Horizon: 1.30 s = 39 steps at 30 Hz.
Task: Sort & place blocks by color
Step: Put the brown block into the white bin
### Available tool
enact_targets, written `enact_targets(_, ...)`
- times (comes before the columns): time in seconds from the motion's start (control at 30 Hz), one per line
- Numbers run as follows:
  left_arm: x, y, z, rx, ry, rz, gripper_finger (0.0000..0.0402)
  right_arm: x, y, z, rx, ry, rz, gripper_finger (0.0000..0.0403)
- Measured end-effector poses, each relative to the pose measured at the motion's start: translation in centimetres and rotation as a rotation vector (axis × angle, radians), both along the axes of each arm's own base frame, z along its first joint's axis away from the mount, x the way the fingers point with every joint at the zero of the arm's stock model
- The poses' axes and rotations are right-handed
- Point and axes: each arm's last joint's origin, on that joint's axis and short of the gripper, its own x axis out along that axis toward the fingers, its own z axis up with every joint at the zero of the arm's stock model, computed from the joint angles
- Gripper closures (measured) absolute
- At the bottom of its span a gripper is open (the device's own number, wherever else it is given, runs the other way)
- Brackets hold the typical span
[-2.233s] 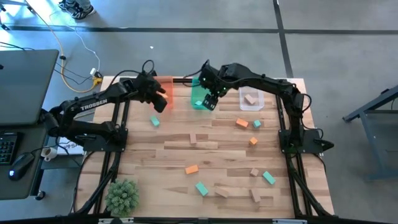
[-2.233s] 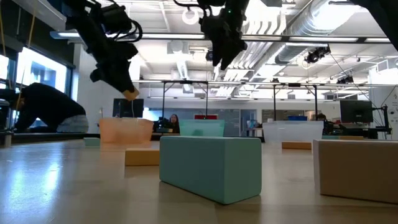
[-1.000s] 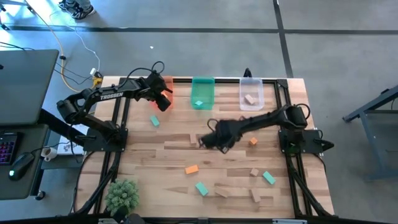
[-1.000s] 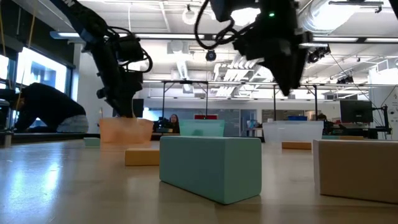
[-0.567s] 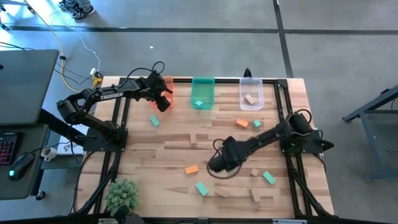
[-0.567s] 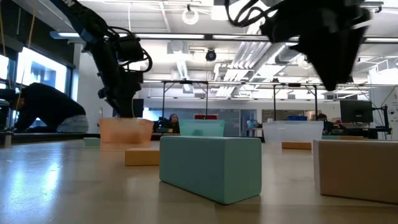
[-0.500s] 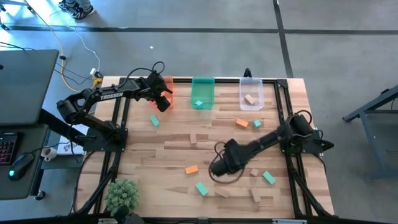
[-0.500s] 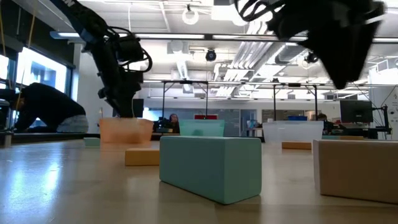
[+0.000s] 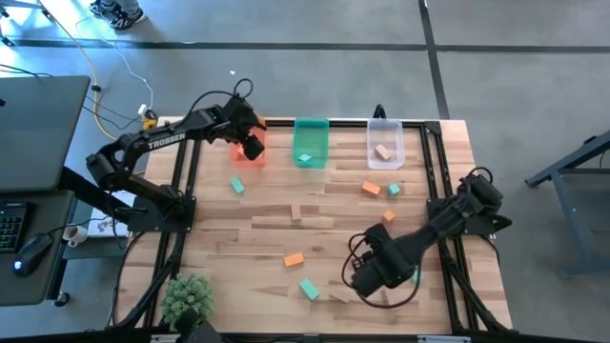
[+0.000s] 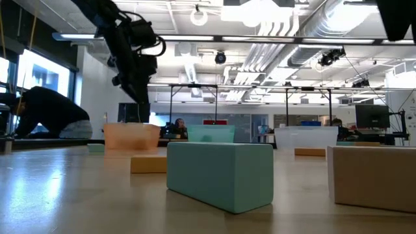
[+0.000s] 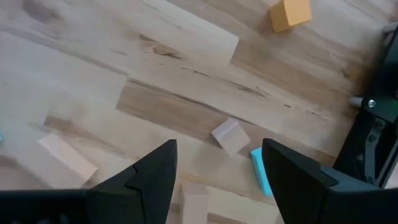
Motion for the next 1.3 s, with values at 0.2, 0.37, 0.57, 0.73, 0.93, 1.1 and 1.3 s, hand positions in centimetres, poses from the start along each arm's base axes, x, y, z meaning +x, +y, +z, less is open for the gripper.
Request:
enact_targets(0.2,0.4,0.3,2.7,0.002,-0.030,-0.013,0.0202,-1.3,-0.5,1.4,-0.006,-0.023,0.038,0.0181)
enact_targets(0.37,1.1,0.0,4.5,-0.013,-0.094,-0.056,0.0202,-3.4,-1.9,0.7,-0.036,0.000,0.048,0.0181)
enact_targets(0.57,2.4,-0.8,6.0,0.013,-0.137,-0.096,0.0202,-5.1,-2.9,-0.8,0.077,-0.148,0.098,0.0181)
enact_targets(0.73,3.1,-1.5,6.2,-0.004,-0.163,-0.091,0.0202,-6.8,-3.7,-2.5,0.141,-0.160,0.114,0.0181)
enact_targets(0.93,3.8,-2.3,6.2,-0.034,-0.191,-0.066,0.0202,-7.9,-4.1,-4.7,0.184,-0.084,0.136,0.0181)
enact_targets(1.1,4.3,-2.9,6.2,-0.057,-0.214,-0.049,0.0202,-7.7,-3.9,-6.5,0.248,-0.113,0.251,0.0181)
enact_targets(1.3,4.8,-3.6,6.2,-0.083,-0.237,-0.027,0.0202,-7.8,-3.9,-8.3,0.266,-0.143,0.346,0.0168)
